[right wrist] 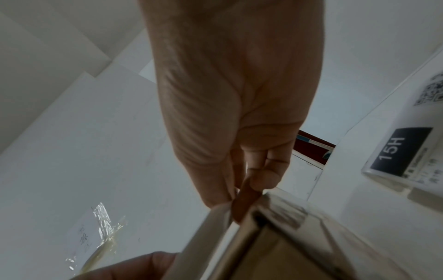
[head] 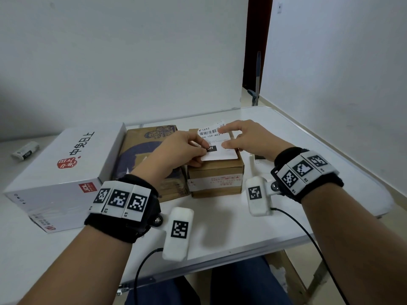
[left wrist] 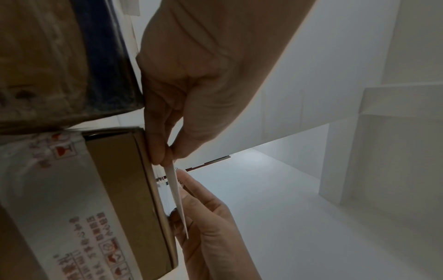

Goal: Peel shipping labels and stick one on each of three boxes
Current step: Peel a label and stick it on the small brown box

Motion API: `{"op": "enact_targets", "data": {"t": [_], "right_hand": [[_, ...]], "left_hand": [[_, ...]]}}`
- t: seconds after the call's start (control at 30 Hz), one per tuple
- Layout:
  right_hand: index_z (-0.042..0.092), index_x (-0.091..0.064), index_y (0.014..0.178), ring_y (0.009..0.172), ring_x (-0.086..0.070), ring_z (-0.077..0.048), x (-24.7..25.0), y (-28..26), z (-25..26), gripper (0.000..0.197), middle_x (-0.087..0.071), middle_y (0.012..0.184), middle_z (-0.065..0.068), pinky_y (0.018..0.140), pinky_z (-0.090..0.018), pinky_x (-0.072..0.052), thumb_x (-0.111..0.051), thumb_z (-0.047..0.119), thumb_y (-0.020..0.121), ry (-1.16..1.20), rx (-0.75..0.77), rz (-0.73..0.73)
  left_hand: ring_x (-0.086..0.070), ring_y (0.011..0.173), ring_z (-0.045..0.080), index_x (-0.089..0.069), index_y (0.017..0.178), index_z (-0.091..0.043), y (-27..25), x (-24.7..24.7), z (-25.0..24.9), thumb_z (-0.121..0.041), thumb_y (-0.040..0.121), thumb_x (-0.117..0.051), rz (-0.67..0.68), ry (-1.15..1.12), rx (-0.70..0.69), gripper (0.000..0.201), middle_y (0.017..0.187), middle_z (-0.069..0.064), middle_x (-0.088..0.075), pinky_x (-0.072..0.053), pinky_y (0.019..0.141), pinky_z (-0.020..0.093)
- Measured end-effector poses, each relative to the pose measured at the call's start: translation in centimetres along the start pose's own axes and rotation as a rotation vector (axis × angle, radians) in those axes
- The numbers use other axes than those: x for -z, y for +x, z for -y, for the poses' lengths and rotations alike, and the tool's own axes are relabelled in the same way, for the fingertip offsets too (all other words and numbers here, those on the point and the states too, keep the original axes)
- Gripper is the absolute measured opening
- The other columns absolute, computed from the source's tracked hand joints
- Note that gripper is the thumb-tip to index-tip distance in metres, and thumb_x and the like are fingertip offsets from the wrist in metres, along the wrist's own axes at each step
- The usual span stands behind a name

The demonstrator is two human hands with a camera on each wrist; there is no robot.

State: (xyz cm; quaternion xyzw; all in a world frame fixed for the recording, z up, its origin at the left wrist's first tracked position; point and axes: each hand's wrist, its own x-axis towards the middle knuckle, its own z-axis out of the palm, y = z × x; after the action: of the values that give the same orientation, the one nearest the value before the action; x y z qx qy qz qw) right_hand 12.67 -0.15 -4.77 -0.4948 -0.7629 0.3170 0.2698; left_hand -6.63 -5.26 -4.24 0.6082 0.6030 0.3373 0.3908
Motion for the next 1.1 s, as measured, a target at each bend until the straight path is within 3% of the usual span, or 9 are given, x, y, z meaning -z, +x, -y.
{"op": "enact_targets", "data": {"t": [0.27,0.53,0.67,0.9,1.1], "right_hand": [[0.028,-0.063,0.124,0.103,-0.050,-0.009,-0.07,0.00,0.05,0.045,-0.053,0.137,0.005,0.101,-0.031,-0.041,-0.072,0.028,0.080,-0.103,0.002,-0.002],[0.029,-0.063,0.123,0.101,-0.052,-0.010,-0.12,-0.04,0.01,0.044,-0.054,0.136,0.005,0.098,-0.029,-0.043,-0.072,0.028,0.080,-0.127,-0.003,0.007],[0.029,-0.062,0.124,0.103,-0.050,-0.009,-0.07,-0.09,0.19,0.044,-0.052,0.138,0.004,0.100,-0.030,-0.041,-0.072,0.028,0.081,-0.157,-0.001,0.017],[0.026,-0.062,0.125,0.099,-0.048,-0.005,-0.20,-0.01,0.25,0.044,-0.051,0.140,0.004,0.088,-0.022,-0.035,-0.071,0.025,0.082,-0.185,0.000,0.032],[0.026,-0.060,0.127,0.100,-0.045,-0.006,-0.22,0.09,0.22,0.045,-0.048,0.142,0.003,0.090,-0.022,-0.035,-0.070,0.026,0.083,-0.215,-0.004,0.041]], "left_hand": [[-0.062,0.059,0.008,-0.070,0.099,-0.007,0.03,0.00,-0.28,-0.008,0.089,-0.064,0.004,0.038,0.017,0.013,0.083,0.007,-0.066,-0.060,0.065,0.022],[-0.061,0.058,0.008,-0.069,0.101,-0.004,-0.01,-0.01,-0.53,-0.006,0.089,-0.062,0.019,0.060,0.020,0.014,0.080,0.008,-0.064,-0.057,0.057,0.017],[-0.061,0.059,0.009,-0.070,0.099,-0.006,-0.07,0.06,-0.49,-0.006,0.089,-0.062,0.024,0.064,0.025,0.012,0.081,0.009,-0.064,-0.058,0.058,0.018],[-0.062,0.061,0.011,-0.070,0.100,-0.005,0.03,-0.06,-0.55,-0.005,0.089,-0.062,0.016,0.092,0.022,0.014,0.085,0.012,-0.065,-0.058,0.058,0.017],[-0.062,0.060,0.010,-0.070,0.102,-0.006,0.07,-0.02,-0.83,-0.006,0.089,-0.062,0.019,0.129,0.030,0.015,0.086,0.011,-0.067,-0.059,0.058,0.018]]}}
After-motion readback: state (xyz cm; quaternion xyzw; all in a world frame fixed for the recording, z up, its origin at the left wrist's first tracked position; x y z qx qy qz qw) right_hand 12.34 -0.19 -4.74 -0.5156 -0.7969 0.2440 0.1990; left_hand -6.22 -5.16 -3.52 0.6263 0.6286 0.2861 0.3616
